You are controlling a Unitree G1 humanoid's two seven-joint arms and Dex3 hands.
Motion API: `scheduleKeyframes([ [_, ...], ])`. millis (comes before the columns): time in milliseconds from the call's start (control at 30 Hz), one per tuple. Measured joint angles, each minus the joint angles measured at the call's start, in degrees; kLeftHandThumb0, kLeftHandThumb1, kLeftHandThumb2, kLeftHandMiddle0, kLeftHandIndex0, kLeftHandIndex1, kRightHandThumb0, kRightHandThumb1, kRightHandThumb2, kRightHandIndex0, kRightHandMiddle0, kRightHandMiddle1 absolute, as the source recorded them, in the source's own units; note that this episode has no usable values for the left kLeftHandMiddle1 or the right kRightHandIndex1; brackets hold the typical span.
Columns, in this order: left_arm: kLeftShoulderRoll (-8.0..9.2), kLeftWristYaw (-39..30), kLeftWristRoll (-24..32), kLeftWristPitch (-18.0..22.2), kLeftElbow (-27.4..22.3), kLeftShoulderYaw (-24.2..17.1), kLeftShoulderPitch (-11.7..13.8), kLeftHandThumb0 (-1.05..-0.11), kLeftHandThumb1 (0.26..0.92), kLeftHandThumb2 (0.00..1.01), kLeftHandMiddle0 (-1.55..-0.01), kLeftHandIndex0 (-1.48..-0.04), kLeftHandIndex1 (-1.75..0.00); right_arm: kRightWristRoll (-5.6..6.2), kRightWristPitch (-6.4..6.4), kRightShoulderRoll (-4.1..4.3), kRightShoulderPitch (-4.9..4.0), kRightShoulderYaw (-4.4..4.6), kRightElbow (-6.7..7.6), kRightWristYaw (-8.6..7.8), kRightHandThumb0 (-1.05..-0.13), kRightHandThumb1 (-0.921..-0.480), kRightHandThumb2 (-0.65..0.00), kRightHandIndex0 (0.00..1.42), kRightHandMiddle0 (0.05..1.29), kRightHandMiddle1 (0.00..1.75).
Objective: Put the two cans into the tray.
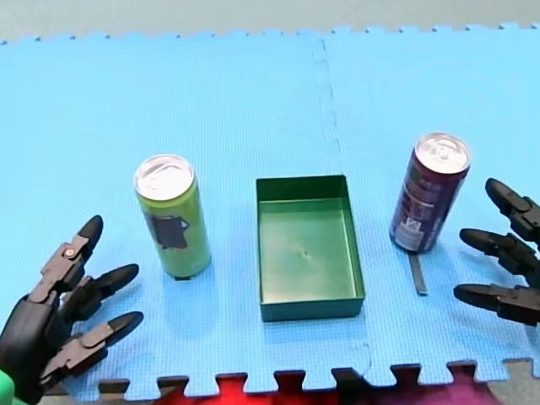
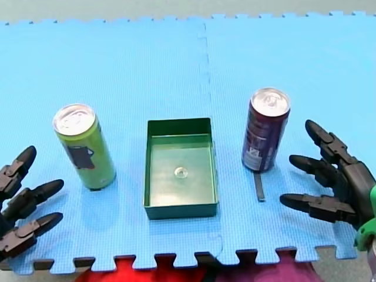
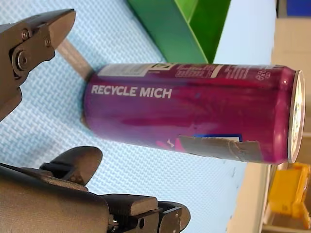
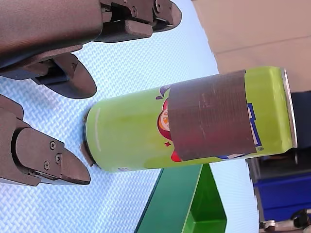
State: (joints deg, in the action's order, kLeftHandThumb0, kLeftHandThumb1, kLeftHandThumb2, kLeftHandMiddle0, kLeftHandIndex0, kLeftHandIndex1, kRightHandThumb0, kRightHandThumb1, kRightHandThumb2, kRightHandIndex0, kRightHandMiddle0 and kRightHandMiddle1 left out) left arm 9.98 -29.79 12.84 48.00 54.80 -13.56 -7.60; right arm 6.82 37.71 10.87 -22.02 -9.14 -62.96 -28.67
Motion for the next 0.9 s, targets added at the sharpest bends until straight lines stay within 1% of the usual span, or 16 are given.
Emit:
scheduleKeyframes([
  [133, 0.07, -0.29, 0.1, 0.08, 0.78, -0.22, -0.29, -1.048, 0.894, 0.0, -0.41, -0.15, 0.0, 0.05, 0.87, 0.04, -0.1, -0.37, -0.85, -0.21, -0.729, -0.541, 0.0, 0.22, 0.13, 0.0],
  [233, 0.06, -0.3, 0.09, 0.23, 1.01, -0.3, -0.42, -1.048, 0.894, 0.0, -0.41, -0.15, 0.0, 0.31, 1.46, 0.04, -0.27, -0.78, -1.86, -0.76, -0.739, -0.544, -0.001, 0.21, 0.13, 0.0],
  [400, 0.05, -0.31, 0.09, 0.23, 1.05, -0.35, -0.5, -1.048, 0.894, 0.0, -0.42, -0.15, 0.0, 0.49, 1.73, 0.04, -0.89, -1.35, -3.37, -1.08, -0.77, -0.55, -0.003, 0.18, 0.13, 0.0],
  [467, 0.05, -0.3, 0.09, 0.23, 1.06, -0.35, -0.51, -1.048, 0.894, 0.0, -0.42, -0.15, 0.0, 0.48, 1.88, 0.04, -1.06, -1.48, -3.66, -0.98, -0.784, -0.552, -0.003, 0.17, 0.12, 0.0],
  [567, 0.05, -0.29, 0.07, 0.23, 1.12, -0.35, -0.53, -1.048, 0.894, 0.0, -0.42, -0.15, 0.0, 0.23, 2.38, 0.03, -1.19, -1.54, -3.86, -0.21, -0.807, -0.557, -0.004, 0.16, 0.12, 0.0],
  [667, 0.05, -0.32, 0.07, 0.23, 1.29, -0.37, -0.6, -1.048, 0.894, 0.0, -0.42, -0.15, 0.0, -0.31, 2.85, 0.03, -1.44, -1.51, -4.16, 1.04, -0.836, -0.565, -0.005, 0.15, 0.12, 0.0],
  [700, 0.05, -0.35, 0.07, 0.23, 1.37, -0.39, -0.64, -1.048, 0.895, 0.0, -0.43, -0.15, 0.0, -0.42, 2.92, 0.03, -1.6, -1.52, -4.29, 1.39, -0.858, -0.573, -0.007, 0.15, 0.12, 0.0],
  [767, 0.05, -0.42, 0.08, 0.23, 1.64, -0.42, -0.74, -1.048, 0.895, 0.0, -0.43, -0.15, 0.0, -0.49, 2.94, -0.01, -2.11, -1.65, -4.65, 2.1, -0.889, -0.588, -0.01, 0.15, 0.12, 0.0],
  [900, 0.05, -0.49, 0.08, 0.23, 2.25, -0.51, -1.05, -1.048, 0.895, 0.0, -0.43, -0.15, 0.0, -0.43, 2.93, -0.22, -3.1, -1.97, -5.39, 2.78, -0.964, -0.63, -0.016, 0.14, 0.11, 0.0],
])
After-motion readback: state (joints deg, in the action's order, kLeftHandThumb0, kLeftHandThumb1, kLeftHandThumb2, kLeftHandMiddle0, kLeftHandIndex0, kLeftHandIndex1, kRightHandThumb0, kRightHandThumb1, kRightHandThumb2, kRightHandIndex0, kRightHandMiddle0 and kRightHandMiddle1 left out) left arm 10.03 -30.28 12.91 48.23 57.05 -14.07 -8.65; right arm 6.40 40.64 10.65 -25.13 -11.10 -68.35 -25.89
